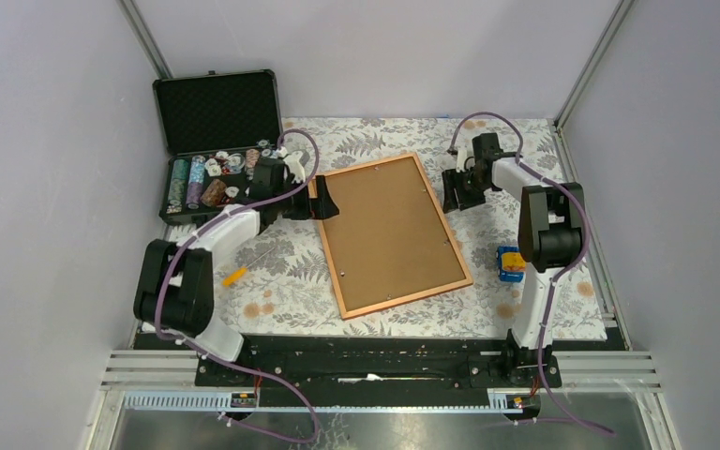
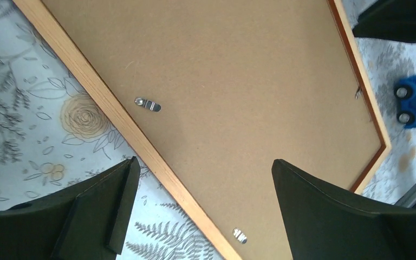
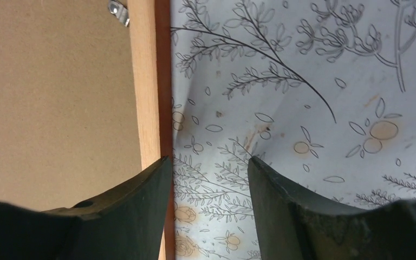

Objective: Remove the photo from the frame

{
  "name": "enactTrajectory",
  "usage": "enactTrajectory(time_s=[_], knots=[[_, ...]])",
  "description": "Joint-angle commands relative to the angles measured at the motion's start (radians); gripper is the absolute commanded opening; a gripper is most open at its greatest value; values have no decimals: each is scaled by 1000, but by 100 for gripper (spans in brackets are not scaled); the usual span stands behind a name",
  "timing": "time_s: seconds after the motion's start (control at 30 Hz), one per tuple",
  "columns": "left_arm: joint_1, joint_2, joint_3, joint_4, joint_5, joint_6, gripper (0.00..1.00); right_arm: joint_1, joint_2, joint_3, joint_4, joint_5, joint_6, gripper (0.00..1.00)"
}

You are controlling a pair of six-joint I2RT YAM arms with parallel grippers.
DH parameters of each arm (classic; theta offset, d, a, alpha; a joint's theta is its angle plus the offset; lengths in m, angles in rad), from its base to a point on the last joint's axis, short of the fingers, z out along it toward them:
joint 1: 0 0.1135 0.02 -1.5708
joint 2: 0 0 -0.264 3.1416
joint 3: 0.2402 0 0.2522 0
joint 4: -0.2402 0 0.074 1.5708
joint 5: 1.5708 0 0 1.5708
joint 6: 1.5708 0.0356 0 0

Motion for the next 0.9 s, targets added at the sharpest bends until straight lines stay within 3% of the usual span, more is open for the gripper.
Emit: enactTrajectory(time_s=[0.0, 0.3, 0.43, 0.57, 0.87], knots=[[-2, -92, 46, -122, 23, 230, 99, 48, 48, 15, 12, 68, -36, 60], [-2, -194, 19, -175, 1, 379, 99, 53, -5, 18, -3, 39, -12, 62], [-1, -224, 22, -225, 18, 488, 99, 53, -71, 34, -25, 60, -40, 67], [-2, -232, 34, -313, 67, 631, 99, 53, -122, 26, -49, -12, -20, 74], [-2, -279, 8, -343, 48, 692, 99, 70, -90, -7, -16, -62, 62, 80]])
